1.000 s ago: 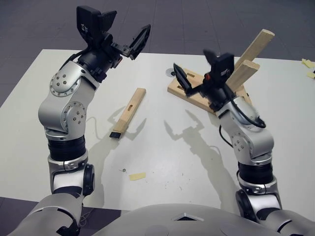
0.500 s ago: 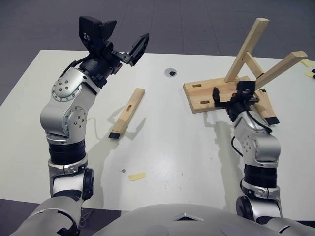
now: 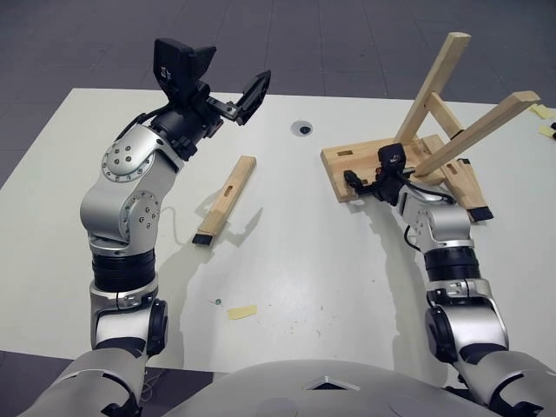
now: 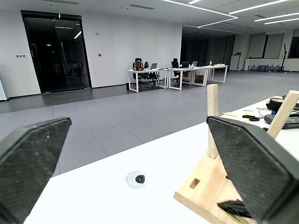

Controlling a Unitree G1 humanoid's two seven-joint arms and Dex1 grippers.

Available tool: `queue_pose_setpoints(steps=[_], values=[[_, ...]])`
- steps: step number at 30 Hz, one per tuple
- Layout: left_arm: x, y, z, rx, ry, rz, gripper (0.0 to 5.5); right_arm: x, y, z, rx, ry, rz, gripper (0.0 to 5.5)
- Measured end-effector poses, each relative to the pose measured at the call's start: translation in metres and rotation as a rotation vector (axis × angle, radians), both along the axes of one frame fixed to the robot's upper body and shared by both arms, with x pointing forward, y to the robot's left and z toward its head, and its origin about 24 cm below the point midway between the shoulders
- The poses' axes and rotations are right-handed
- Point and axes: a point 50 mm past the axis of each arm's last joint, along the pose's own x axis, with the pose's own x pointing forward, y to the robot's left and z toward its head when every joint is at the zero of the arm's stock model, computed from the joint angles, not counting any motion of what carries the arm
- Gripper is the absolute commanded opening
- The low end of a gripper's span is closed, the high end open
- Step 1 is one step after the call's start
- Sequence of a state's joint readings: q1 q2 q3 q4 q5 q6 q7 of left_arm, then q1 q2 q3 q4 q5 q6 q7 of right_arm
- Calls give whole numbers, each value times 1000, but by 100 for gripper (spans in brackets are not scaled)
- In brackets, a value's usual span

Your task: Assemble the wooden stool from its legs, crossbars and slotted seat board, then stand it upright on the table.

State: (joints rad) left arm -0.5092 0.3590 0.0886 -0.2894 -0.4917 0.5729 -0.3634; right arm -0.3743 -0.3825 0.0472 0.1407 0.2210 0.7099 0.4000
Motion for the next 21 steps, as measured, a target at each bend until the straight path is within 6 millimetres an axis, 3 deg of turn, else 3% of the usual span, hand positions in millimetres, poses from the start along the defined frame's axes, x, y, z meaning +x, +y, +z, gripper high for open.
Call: queue_pose_setpoints(steps=[6, 9, 13, 18, 21], values=[[1, 6, 1, 38, -14, 35, 540, -52, -2, 8, -26, 74, 323, 538], [4, 9, -2, 49, -8, 57, 540, -69, -3, 11, 15, 116, 442, 538], [6, 9, -5, 45, 2, 63, 540, -79, 8, 25, 419, 136, 528, 538], [6, 9, -7, 42, 6, 63, 540, -71, -25, 80, 678, -98, 468, 538], [6, 11, -7, 39, 4, 69, 540, -90, -51, 74, 637, -48, 392, 538]])
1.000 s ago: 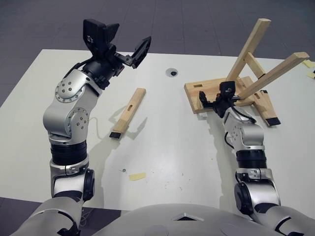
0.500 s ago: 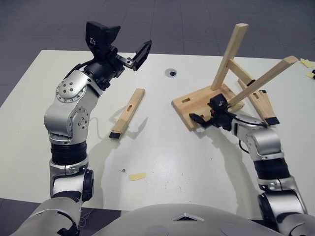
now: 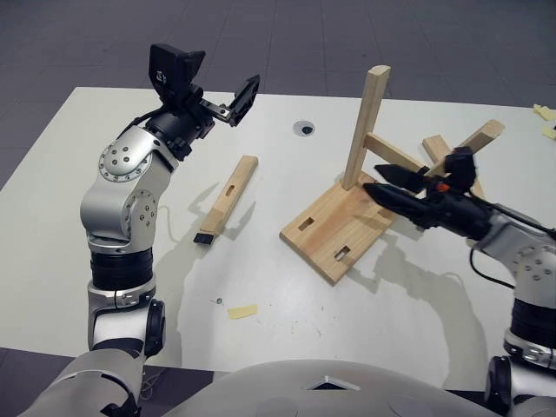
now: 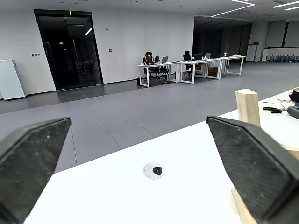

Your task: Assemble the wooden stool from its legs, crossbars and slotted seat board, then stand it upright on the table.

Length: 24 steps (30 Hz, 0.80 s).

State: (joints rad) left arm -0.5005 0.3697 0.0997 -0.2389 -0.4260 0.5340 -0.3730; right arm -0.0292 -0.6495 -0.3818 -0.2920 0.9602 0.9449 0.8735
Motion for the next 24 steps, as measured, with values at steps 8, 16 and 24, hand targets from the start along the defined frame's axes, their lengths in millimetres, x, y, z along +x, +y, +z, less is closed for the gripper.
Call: queue_pose_setpoints(steps=[8, 16, 24], values=[[-4, 14, -3, -3, 8, 46, 540, -23, -60, -54, -487, 143, -263, 538], [0, 4, -3, 4, 15, -1, 540, 41, -26, -74, -773, -202, -397, 538], [2, -1, 4, 0, -3, -29, 540, 97, 13, -83, -792, -344, -566, 538]])
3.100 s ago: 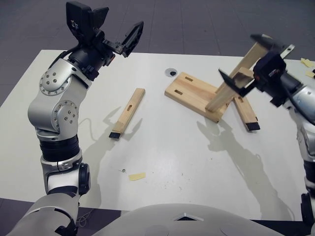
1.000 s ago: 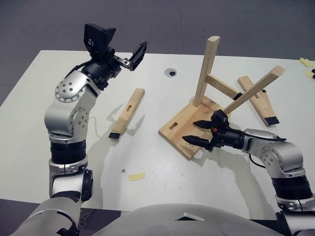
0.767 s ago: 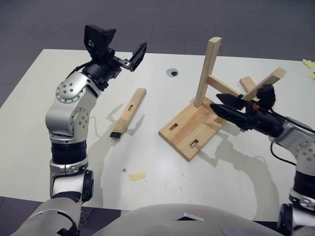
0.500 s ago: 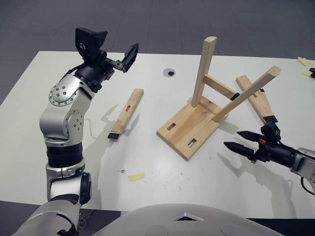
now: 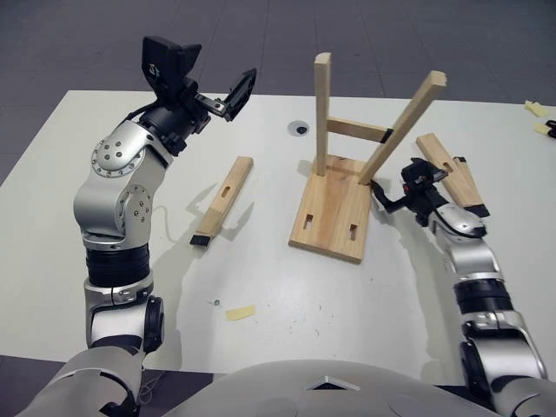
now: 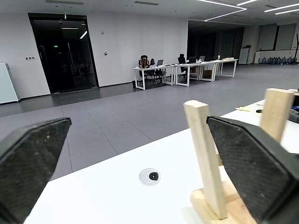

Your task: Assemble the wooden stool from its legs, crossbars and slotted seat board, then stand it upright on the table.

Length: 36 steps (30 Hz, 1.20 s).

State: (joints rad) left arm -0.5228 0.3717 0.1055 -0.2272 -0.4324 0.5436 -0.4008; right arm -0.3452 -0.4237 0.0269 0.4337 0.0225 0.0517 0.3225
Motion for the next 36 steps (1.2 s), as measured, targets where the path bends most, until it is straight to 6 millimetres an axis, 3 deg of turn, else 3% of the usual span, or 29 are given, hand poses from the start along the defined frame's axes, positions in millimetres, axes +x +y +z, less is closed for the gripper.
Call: queue_pose_setpoints(steps=[2, 5, 7, 9, 12, 14, 16, 21, 25, 31, 36], values=[[0, -3, -1, -1, 4, -12, 540, 3, 8, -1, 28, -2, 2, 538], [0, -2, -1, -2, 4, -5, 540, -3, -7, 2, 46, -12, -38, 538], [-1, 2, -2, -5, 7, 10, 540, -12, -34, 11, 71, -38, -108, 538], [-4, 6, -4, -10, 9, 29, 540, -22, -79, 35, 166, -113, -260, 538], [-6, 11, -7, -15, 17, 57, 540, -26, -120, 61, 92, -177, -398, 538], [-6, 12, -8, -14, 18, 60, 540, -30, -144, 59, -52, -126, -482, 538], [-5, 11, -8, -12, 20, 60, 540, -35, -155, 46, -137, -54, -510, 538], [-4, 8, -4, -8, 9, 43, 540, -40, -157, 22, -230, 31, -505, 538], [-3, 9, -6, -6, 16, 46, 540, -41, -154, 18, -233, 60, -464, 538], [-1, 10, -8, 1, 22, 59, 540, -44, -106, 12, -134, 171, -171, 538], [-2, 10, -8, 1, 21, 60, 540, -45, -97, 15, -111, 147, -172, 538]])
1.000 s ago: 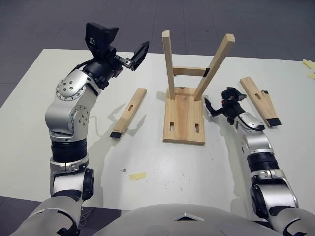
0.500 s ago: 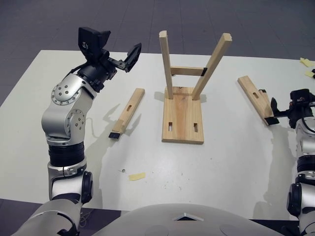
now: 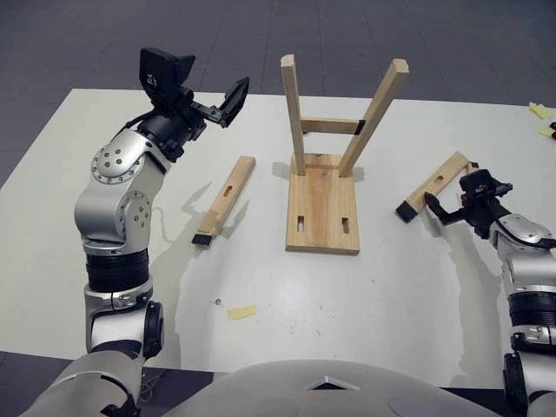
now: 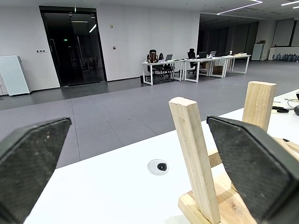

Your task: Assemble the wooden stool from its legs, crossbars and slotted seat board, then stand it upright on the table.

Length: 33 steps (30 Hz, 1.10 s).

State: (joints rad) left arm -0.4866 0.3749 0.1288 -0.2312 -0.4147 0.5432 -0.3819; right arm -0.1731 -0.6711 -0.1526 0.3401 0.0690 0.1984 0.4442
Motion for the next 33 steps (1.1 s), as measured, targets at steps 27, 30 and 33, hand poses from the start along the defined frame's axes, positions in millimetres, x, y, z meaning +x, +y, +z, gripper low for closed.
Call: queue_pose_setpoints(steps=[27, 30, 33], values=[[0, -3, -4, 13, 15, -22, 540, 10, -48, -25, 403, 96, -544, 324], [0, -3, -4, 18, 15, -19, 540, 10, -48, -25, 400, 99, -538, 278], [0, -3, -5, 25, 15, -14, 540, 11, -47, -25, 398, 100, -535, 227]])
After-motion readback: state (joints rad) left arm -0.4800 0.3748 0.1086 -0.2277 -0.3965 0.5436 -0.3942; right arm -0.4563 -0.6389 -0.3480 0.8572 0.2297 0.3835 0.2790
